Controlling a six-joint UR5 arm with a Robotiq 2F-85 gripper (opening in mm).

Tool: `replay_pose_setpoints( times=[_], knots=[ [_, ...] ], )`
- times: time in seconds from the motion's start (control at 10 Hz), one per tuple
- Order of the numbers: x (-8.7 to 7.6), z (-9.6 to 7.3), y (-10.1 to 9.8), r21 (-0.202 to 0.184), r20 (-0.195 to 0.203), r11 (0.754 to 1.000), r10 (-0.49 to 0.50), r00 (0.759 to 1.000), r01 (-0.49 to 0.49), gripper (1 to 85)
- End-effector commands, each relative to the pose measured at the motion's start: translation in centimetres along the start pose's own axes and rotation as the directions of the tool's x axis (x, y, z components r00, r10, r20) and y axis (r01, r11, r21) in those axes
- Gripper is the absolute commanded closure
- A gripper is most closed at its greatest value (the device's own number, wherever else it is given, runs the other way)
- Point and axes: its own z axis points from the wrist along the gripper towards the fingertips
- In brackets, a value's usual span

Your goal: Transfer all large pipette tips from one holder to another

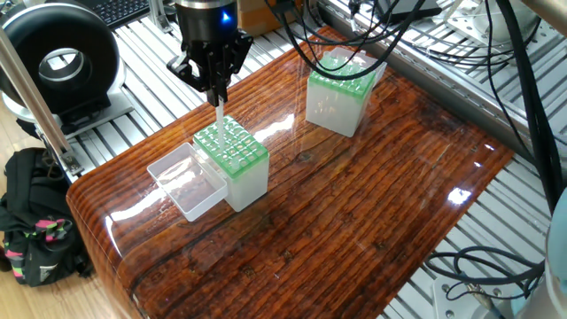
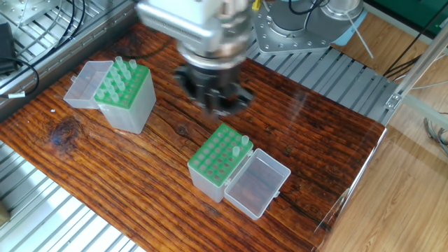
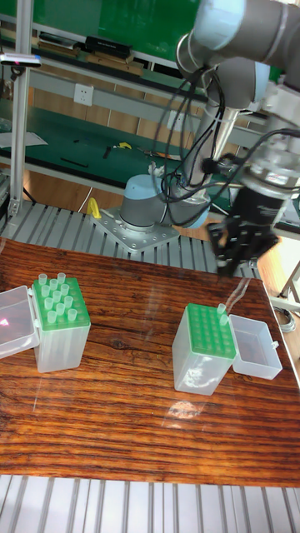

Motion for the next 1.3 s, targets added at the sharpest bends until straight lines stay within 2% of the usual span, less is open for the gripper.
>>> replay_pose_setpoints(
  times=[0.0, 0.2, 0.3, 0.5, 0.7, 0.9, 1.0, 1.1, 1.2],
  knots=[
    [0.3, 2.2, -7.4, 0.075, 0.030, 0.965, -0.253, 0.967, 0.250, 63.0],
    [-0.1, 4.6, -10.3, 0.084, 0.062, 0.960, -0.272, 0.960, 0.266, 63.0],
    [-0.4, 5.3, -11.9, 0.090, 0.064, 0.957, -0.281, 0.958, 0.275, 63.0],
    [-0.6, 5.9, -14.6, 0.076, 0.064, 0.952, -0.301, 0.951, 0.296, 62.0],
    [0.3, 7.0, -16.9, 0.057, 0.080, 0.944, -0.329, 0.941, 0.326, 60.3],
    [2.1, 7.0, -18.7, 0.047, 0.059, 0.942, -0.335, 0.940, 0.332, 60.3],
    [2.2, 7.0, -18.7, 0.039, 0.061, 0.942, -0.336, 0.940, 0.334, 60.0],
    [1.8, 6.9, -17.6, 0.008, 0.078, 0.944, -0.330, 0.941, 0.330, 52.3],
    [1.9, 6.9, -17.2, -0.009, 0.080, 0.957, -0.289, 0.954, 0.291, 51.7]
  ],
)
